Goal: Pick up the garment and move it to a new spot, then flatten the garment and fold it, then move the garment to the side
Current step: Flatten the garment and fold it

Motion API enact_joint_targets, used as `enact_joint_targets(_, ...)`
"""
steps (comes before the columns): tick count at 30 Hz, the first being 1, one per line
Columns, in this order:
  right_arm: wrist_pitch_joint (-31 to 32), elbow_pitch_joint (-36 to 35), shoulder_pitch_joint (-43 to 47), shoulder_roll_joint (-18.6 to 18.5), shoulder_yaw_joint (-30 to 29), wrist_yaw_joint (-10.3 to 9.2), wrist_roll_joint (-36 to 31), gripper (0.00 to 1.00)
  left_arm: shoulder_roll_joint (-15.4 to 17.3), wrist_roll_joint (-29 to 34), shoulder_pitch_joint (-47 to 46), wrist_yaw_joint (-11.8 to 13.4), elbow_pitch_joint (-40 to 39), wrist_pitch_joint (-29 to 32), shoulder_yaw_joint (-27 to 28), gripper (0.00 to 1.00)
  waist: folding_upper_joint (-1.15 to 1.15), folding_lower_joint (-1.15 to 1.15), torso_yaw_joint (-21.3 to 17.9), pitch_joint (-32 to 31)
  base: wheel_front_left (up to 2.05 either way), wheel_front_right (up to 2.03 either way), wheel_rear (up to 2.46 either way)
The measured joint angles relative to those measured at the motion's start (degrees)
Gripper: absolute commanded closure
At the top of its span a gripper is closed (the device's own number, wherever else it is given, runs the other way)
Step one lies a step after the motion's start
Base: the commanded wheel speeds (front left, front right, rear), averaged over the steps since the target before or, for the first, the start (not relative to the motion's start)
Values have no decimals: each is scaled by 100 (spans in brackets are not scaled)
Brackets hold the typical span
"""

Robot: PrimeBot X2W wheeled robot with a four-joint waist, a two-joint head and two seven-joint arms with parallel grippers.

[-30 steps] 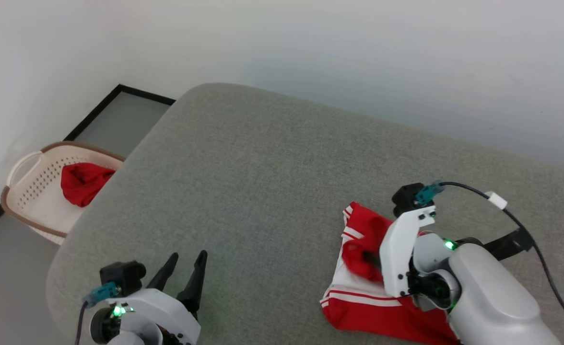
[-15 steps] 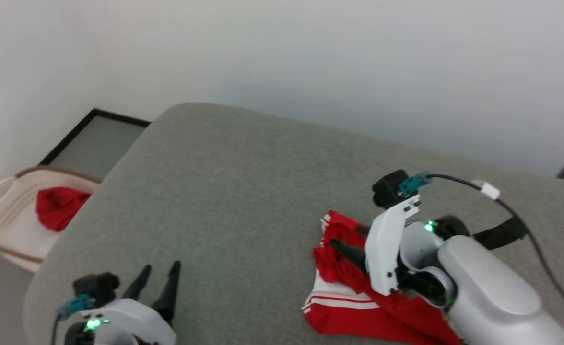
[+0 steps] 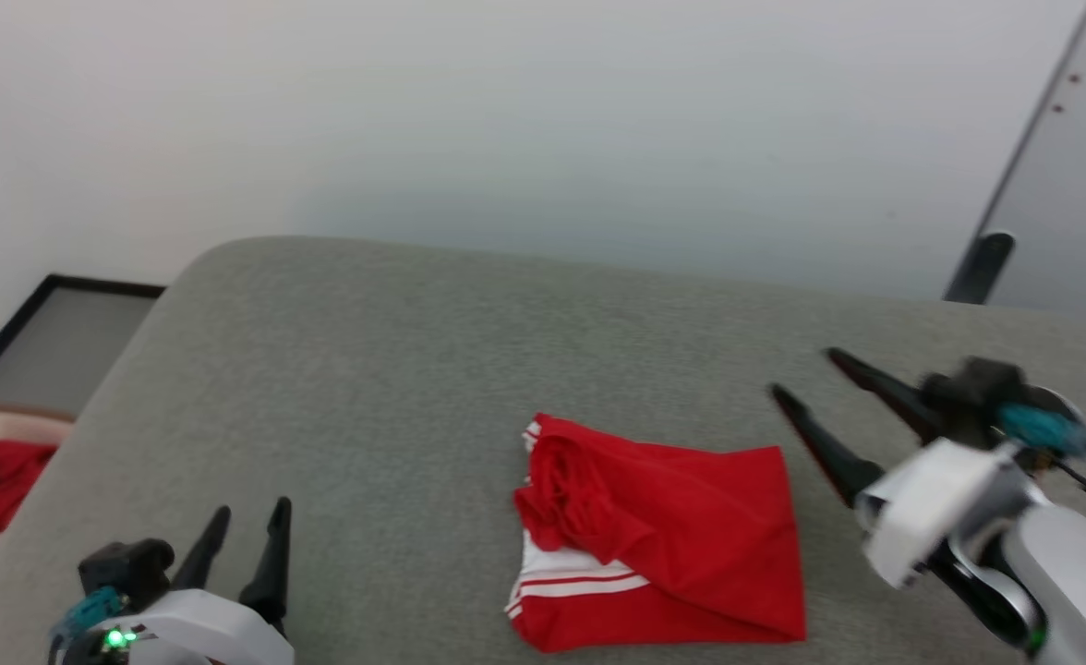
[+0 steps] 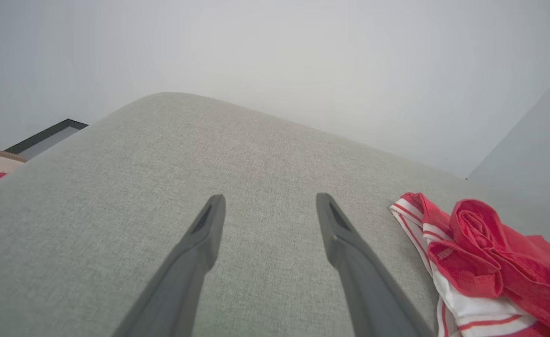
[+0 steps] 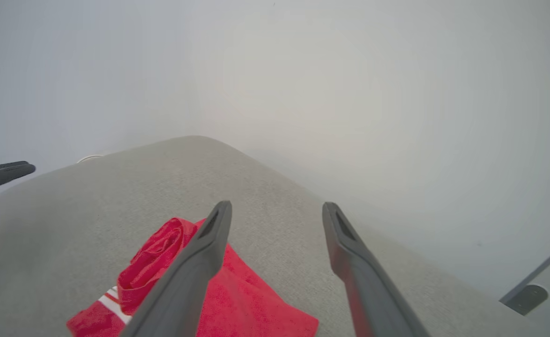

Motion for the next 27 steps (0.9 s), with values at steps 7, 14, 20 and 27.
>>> enact_joint_targets(7, -1038, 174, 758, -90, -783, 0, -671, 0, -102, 717, 261, 80, -508, -10, 523, 0, 0, 0, -382, 10, 0, 0, 0)
enact_joint_targets(14, -1160, -79, 1651, 309, -2042, 0, -1340, 0, -258, 1355, 500, 77, -938, -10, 962, 0, 0, 0, -613, 27, 0, 0, 0)
enact_joint_targets(20, -1161, -520, 2382, 699, -3063, 0, -1756, 0, -414, 1713, 739, -2, -1078, -10, 1284, 0, 0, 0, -704, 42, 0, 0, 0)
enact_joint_targets(27, -1161, -721, 2839, 838, -3573, 0, -1986, 0, -495, 2028, 872, -99, -1188, -10, 1439, 0, 0, 0, -739, 28, 0, 0, 0)
